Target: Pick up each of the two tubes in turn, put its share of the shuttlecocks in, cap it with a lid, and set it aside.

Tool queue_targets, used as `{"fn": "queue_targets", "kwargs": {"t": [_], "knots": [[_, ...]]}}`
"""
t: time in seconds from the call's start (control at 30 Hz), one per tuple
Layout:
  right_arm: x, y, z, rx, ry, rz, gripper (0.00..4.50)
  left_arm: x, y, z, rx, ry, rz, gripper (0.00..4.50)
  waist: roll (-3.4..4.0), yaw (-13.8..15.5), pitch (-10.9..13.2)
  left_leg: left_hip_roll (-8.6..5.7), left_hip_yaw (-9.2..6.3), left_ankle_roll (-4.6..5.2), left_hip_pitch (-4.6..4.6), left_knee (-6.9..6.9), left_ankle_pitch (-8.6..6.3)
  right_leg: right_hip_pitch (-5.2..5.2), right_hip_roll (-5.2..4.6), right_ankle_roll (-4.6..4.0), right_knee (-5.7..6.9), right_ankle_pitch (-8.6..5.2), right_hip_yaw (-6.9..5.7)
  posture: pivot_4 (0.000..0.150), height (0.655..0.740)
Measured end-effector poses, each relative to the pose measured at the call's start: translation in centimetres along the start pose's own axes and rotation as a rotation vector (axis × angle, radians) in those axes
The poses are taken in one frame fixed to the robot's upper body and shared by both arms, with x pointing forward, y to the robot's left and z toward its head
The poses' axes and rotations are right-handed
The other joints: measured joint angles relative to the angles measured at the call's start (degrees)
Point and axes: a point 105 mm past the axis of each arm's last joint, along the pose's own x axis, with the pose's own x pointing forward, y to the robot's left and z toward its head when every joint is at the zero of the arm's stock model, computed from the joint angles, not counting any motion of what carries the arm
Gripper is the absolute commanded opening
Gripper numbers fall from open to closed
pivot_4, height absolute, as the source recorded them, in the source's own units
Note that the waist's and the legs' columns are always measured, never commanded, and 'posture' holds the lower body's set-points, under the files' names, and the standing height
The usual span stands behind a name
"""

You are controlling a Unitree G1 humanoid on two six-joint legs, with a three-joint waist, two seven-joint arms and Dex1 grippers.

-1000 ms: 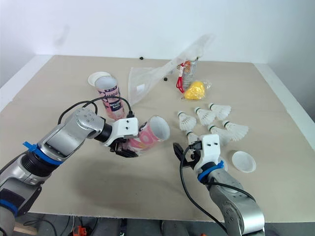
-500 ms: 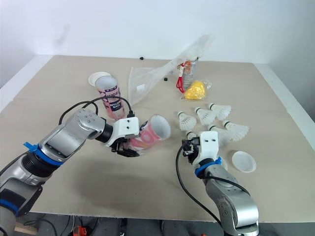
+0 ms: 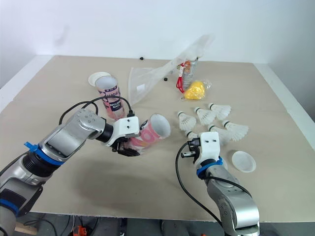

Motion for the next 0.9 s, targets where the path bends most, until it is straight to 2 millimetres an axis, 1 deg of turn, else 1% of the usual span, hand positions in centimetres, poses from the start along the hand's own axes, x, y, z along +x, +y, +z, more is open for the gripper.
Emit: {"fn": "queue_targets", "kwargs": {"t": [0.13,0.2,0.27,0.3,0.33,0.37,0.4,0.47,0.5,0.57,0.6,0.63,0.67,0.77,0.8,0.9], "knots": [[-0.6,-0.1,0.6,-0.045,-0.004,0.012,0.05,0.1,0.0,0.0,-0.003,-0.002,-0.002,3.1,0.0,0.0,0.0,-0.02,-0.01,0.0,0.0,0.02,0.0,0.0,-0.01,0.01,0.03,-0.01,0.01,0.15,0.74],[-1.3,-0.3,2.0,-0.106,-0.038,0.037,0.05,0.1,0.1,0.0,-0.01,-0.004,-0.006,3.1,0.0,0.0,0.0,-0.03,-0.01,0.0,0.0,0.05,0.0,0.01,-0.01,0.02,0.04,-0.02,0.02,0.15,0.74],[-2.1,-0.3,3.2,-0.235,-0.041,0.1,0.05,0.1,0.2,0.1,-0.013,-0.008,-0.009,3.1,0.12,0.01,0.08,-0.11,0.0,0.01,-0.01,0.12,0.0,0.03,-0.07,0.06,0.07,-0.03,0.08,0.15,0.74],[-2.6,-0.7,4.3,-0.303,-0.052,0.133,0.05,0.1,0.3,0.0,-0.014,-0.009,-0.011,3.1,0.12,0.02,0.08,-0.12,-0.01,0.01,-0.01,0.15,0.0,0.06,-0.07,0.07,0.08,-0.03,0.07,0.15,0.74],[-3.4,-1.2,6.3,-0.407,-0.078,0.181,0.05,0.1,0.5,-0.1,-0.016,-0.008,-0.015,3.1,0.12,0.02,0.08,-0.12,-0.01,0.01,-0.01,0.19,0.0,0.07,-0.07,0.08,0.08,-0.03,0.08,0.15,0.74],[-4.0,-1.5,7.9,-0.467,-0.113,0.199,0.05,0.1,0.6,-0.1,-0.017,-0.007,-0.015,3.1,0.09,0.02,0.08,-0.12,-0.06,0.04,0.0,0.19,0.02,0.09,-0.04,0.08,0.08,-0.02,0.05,0.15,0.74],[-4.3,-1.5,8.7,-0.487,-0.136,0.205,0.05,0.1,0.7,-0.2,-0.019,-0.006,-0.016,3.1,0.05,0.03,0.07,-0.12,-0.11,0.04,0.01,0.18,0.02,0.1,-0.02,0.06,0.08,-0.03,0.02,0.15,0.74],[-5.0,-1.1,9.4,-0.564,-0.133,0.295,0.05,0.1,0.8,-0.1,-0.015,-0.01,-0.021,3.1,0.1,0.03,0.09,-0.15,-0.17,0.04,0.03,0.14,0.02,0.11,-0.02,0.03,0.12,-0.06,0.01,0.15,0.74],[-5.6,-0.7,9.9,-0.663,-0.118,0.391,0.05,0.2,0.9,0.0,-0.014,-0.012,-0.023,3.1,0.13,0.02,0.11,-0.16,-0.17,0.04,0.02,0.16,0.02,0.11,-0.02,0.04,0.13,-0.07,0.01,0.15,0.74],[-6.1,-0.4,11.2,-0.773,-0.146,0.466,0.05,0.3,1.0,0.2,-0.003,-0.018,-0.026,3.1,0.05,0.02,0.15,-0.17,-0.19,0.04,0.02,0.19,0.02,0.14,-0.03,0.05,0.12,-0.09,-0.01,0.15,0.74],[-6.2,-0.3,11.5,-0.801,-0.15,0.482,0.05,0.4,1.0,0.3,-0.003,-0.019,-0.028,3.1,0.07,0.02,0.16,-0.2,-0.15,0.04,0.02,0.17,0.02,0.12,-0.06,0.07,0.12,-0.08,0.03,0.15,0.74],[-6.4,0.2,12.6,-0.886,-0.187,0.536,0.05,0.4,1.0,0.3,-0.005,-0.02,-0.035,3.1,0.06,-0.03,0.17,-0.21,-0.14,0.04,0.02,0.18,0.02,0.12,-0.07,0.08,0.12,-0.09,0.03,0.15,0.74],[-6.5,0.6,13.2,-0.918,-0.216,0.561,0.05,0.5,1.0,0.4,-0.005,-0.022,-0.038,3.1,0.05,-0.08,0.18,-0.21,-0.15,0.04,0.02,0.17,0.02,0.11,-0.07,0.08,0.12,-0.09,0.03,0.15,0.74],[-6.5,1.9,13.9,-0.973,-0.273,0.636,0.05,0.5,1.0,0.4,-0.006,-0.023,-0.041,3.1,0.04,-0.07,0.18,-0.2,-0.17,0.04,0.02,0.17,0.02,0.11,-0.06,0.07,0.13,-0.1,0.01,0.15,0.74],[-6.3,2.4,14.0,-0.996,-0.282,0.671,0.05,0.6,0.9,0.5,-0.005,-0.026,-0.043,3.1,0.04,-0.07,0.18,-0.21,-0.17,0.04,0.01,0.17,0.02,0.11,-0.07,0.07,0.13,-0.09,0.01,0.15,0.74],[-5.9,3.2,13.7,-1.041,-0.28,0.737,0.05,0.7,0.9,0.6,-0.009,-0.028,-0.045,3.1,0.04,-0.02,0.18,-0.21,-0.16,0.04,-0.01,0.18,0.02,0.11,-0.09,0.08,0.12,-0.1,0.01,0.15,0.74]]}}
